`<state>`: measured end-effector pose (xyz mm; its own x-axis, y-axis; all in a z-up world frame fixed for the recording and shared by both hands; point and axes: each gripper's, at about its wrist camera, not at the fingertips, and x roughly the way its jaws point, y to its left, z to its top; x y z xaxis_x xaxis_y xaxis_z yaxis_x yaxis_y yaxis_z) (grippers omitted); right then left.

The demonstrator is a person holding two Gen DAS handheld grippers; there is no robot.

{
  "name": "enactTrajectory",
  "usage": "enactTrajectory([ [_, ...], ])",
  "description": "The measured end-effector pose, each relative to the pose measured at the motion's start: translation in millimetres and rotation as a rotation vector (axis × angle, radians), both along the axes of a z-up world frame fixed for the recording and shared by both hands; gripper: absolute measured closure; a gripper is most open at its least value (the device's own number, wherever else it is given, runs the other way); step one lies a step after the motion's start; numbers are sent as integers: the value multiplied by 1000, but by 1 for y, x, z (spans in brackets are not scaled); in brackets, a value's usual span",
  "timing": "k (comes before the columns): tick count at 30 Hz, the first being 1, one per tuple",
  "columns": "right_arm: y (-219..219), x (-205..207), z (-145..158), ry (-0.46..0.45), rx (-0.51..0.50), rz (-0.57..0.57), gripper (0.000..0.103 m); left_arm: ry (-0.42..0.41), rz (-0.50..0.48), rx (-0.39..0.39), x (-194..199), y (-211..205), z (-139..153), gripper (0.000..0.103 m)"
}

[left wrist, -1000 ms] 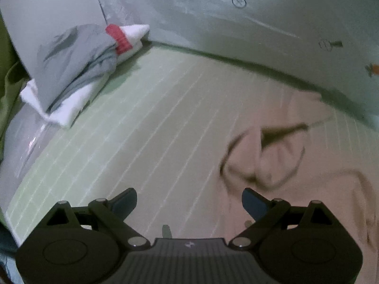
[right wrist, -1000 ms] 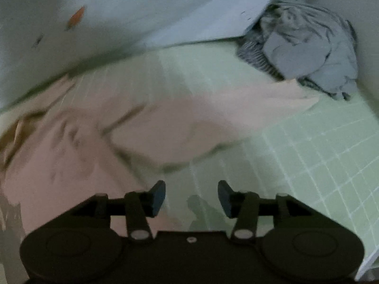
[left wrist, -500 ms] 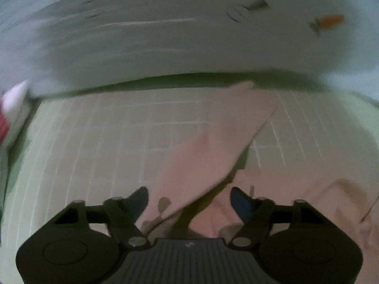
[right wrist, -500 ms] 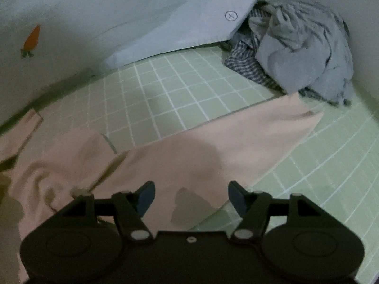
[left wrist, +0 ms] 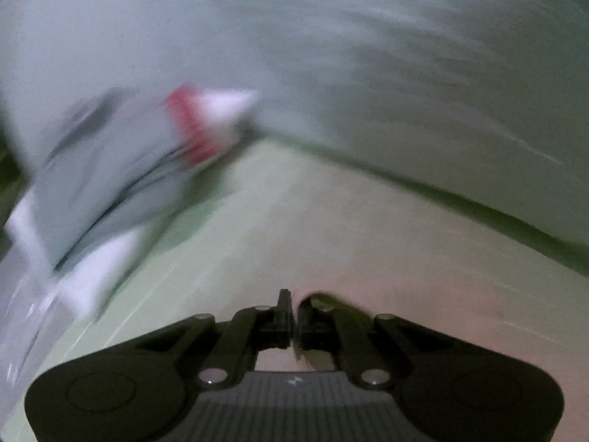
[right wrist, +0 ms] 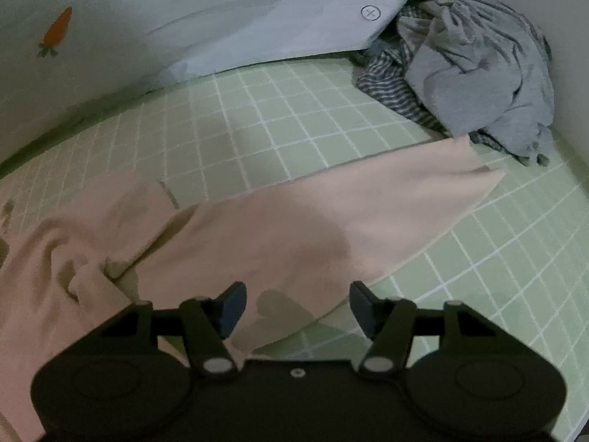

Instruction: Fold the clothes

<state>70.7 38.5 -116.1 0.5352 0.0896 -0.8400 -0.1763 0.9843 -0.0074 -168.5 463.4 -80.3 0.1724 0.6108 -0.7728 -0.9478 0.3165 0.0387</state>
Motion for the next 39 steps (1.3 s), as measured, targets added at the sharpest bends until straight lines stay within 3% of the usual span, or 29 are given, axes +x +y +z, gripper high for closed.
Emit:
enactTrajectory([
  [1,0,0,0,1,1,1,40,-1,48,-19,-15,5,-3,96],
  [6,1,-2,-1,6,9,3,40,47,50,-107,-51,-7,-23,70],
  [9,1,-3,-1,10,11,6,40,39,-12,-86,-59,-17,-21,55],
  [13,4,-2,-2,20,-1,19,40,70,-112,-21,-40,-17,-12,49],
  [15,6,-2,0,17,-13,25,40,88,-174,14,-27,-18,-8,37],
  [17,7,-2,1,15,-21,25,40,116,-251,41,-11,-18,-9,35],
  [20,8,0,1,24,-28,11,40,185,-365,45,14,-16,-21,35],
  [23,9,1,1,30,-36,-4,40,237,-408,56,30,-12,-35,36],
  [24,9,1,1,30,-39,-6,40,240,-413,56,32,-11,-39,40],
  [25,10,1,1,31,-41,-7,40,240,-417,54,34,-9,-42,45],
  [27,10,1,2,33,-41,-6,40,204,-419,18,31,-3,-47,66],
  [28,9,0,1,36,-41,-7,40,183,-421,-5,29,0,-49,69],
  [30,8,0,1,40,-40,-7,40,143,-412,-30,20,4,-47,91],
  [32,8,0,1,44,-39,-10,41,135,-351,-17,9,7,-46,94],
  [34,8,-1,2,42,-36,-9,42,93,-228,-2,-10,10,-40,94],
  [37,7,-3,4,37,-29,-8,43,-53,55,4,-59,13,-25,94],
  [39,5,-5,4,34,-22,-11,43,-97,273,18,-94,11,-18,93],
])
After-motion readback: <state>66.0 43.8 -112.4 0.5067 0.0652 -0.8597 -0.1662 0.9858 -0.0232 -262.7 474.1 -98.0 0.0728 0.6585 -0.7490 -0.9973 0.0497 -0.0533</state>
